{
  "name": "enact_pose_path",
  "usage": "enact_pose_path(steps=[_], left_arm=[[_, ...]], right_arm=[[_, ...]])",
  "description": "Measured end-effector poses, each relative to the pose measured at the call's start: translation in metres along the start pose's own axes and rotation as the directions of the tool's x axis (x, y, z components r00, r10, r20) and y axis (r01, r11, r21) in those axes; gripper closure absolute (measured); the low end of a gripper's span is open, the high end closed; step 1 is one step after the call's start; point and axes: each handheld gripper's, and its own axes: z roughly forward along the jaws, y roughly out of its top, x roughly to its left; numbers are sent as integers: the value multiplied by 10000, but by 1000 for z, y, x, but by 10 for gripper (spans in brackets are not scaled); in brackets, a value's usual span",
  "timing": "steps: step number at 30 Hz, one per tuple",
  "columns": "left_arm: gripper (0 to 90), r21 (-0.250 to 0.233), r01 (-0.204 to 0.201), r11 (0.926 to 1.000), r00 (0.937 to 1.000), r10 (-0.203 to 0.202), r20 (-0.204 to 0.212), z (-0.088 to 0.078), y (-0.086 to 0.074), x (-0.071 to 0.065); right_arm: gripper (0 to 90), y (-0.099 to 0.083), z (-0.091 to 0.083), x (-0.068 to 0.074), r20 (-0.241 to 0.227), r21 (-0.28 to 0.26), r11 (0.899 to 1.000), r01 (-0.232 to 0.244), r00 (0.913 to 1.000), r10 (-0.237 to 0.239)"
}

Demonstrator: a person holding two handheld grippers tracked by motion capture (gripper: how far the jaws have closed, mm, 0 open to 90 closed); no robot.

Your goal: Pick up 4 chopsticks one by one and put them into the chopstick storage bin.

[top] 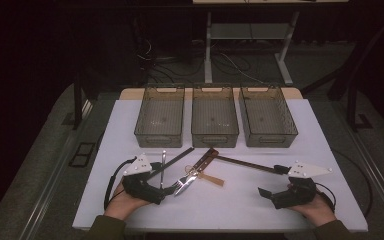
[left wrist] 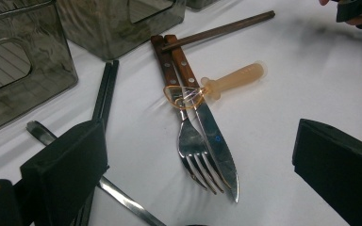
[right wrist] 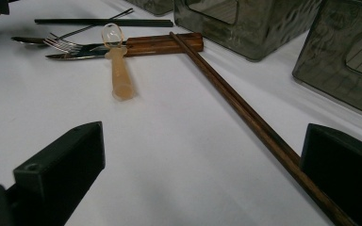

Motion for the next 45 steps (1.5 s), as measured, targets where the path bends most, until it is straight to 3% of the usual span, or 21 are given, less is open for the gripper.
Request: enact_pose_path(steps=[8,13,15,21,22,26,30,31,34,38,45], left_arm=[[31,-49,33,10000,10000,-32,62,1,1,-1],[33,-55,-1,10000,9999,2,104,2,2,0],[33,-68,42,10000,10000,-42,88,1,2,0],[33,-9,5,10000,9999,-5,148,2,2,-2],[34,-16,16,10000,9999,-16,163,2,2,-2],[33,17,-18,10000,9998,18,198,3,2,-1],[33,-4,19,10000,9998,-19,201,4,2,-1],[33,2,23,10000,9998,-23,186,4,2,-1],[34,-14,64,10000,9998,-63,209,4,2,-2],[34,24,7,10000,9998,-7,196,3,1,-2],[34,6,83,10000,9997,-84,214,5,2,-3]], right_arm=[[4,1,-2,-1,-32,101,9999,-16,10000,16],[7,4,-2,-5,52,628,9980,-106,9999,103],[142,6,-4,-10,80,736,9971,-196,9998,191],[264,10,-9,-17,280,693,9966,-437,9987,418],[354,11,-11,-19,205,538,9973,-500,9986,490],[416,12,-12,-26,66,391,9947,-950,9955,948],[453,13,-11,-30,250,531,9945,-898,9958,885],[500,13,-11,-33,361,592,9933,-993,9946,972],[527,15,-10,-36,521,677,9919,-1075,9932,1041],[625,19,-7,-43,967,968,9902,-1003,9912,910],[762,21,0,-59,1274,1383,9842,-1109,9874,934]])
